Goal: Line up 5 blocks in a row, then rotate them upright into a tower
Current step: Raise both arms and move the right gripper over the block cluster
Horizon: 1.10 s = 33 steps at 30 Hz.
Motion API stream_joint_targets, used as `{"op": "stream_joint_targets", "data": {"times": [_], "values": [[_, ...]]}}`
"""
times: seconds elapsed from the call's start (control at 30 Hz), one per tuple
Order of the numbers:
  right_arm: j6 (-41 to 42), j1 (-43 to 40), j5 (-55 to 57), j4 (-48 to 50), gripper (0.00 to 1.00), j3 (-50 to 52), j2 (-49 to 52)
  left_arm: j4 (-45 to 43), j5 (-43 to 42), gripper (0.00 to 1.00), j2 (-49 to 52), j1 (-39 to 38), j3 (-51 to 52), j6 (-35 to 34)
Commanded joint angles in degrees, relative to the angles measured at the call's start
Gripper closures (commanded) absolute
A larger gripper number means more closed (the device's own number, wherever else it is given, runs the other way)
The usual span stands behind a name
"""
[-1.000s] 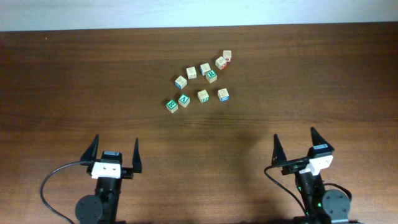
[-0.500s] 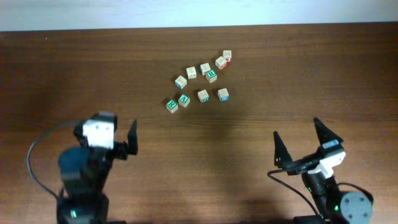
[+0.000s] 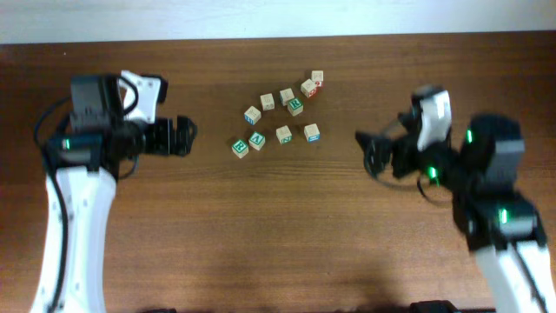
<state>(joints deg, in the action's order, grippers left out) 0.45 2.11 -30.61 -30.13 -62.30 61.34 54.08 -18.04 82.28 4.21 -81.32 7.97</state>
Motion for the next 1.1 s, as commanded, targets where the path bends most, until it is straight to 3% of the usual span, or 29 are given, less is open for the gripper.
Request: {"op": "stream_joint_targets", "data": {"times": [0.0, 0.17, 0.33, 0.53, 0.73, 0.93, 1.07], "values": [[-0.5, -0.3, -3.5, -8.9, 0.02, -14.0, 12.8, 6.6, -1.9, 0.01, 8.2, 0.2, -11.5, 0.7], [-1.8, 0.0, -3.2, -24.0, 0.02, -33.2, 31.5, 15.6, -3.3, 0.01, 19.5, 0.2, -27.8, 0.7], [-4.7, 2.1, -2.2, -31.7, 0.02, -43.4, 43.5, 20.9, -3.4, 0.01, 26.5, 0.2, -36.6, 0.8], [-4.6, 7.0, -0.7, -29.7, 0.02, -44.4, 51.7, 17.8, -2.5, 0.01, 30.7, 0.2, -37.1, 1.2], [-2.6, 9.2, -0.5, -25.8, 0.02, -44.4, 53.5, 18.4, -2.6, 0.01, 31.3, 0.2, -37.1, 1.1], [4.6, 13.3, 20.0, -24.1, 0.02, -44.4, 55.0, 16.9, -3.0, 0.01, 31.3, 0.2, -37.1, 1.1], [9.2, 16.5, 27.0, -23.1, 0.11, -44.4, 58.8, 16.5, -3.0, 0.01, 31.3, 0.1, -37.1, 1.1]]}}
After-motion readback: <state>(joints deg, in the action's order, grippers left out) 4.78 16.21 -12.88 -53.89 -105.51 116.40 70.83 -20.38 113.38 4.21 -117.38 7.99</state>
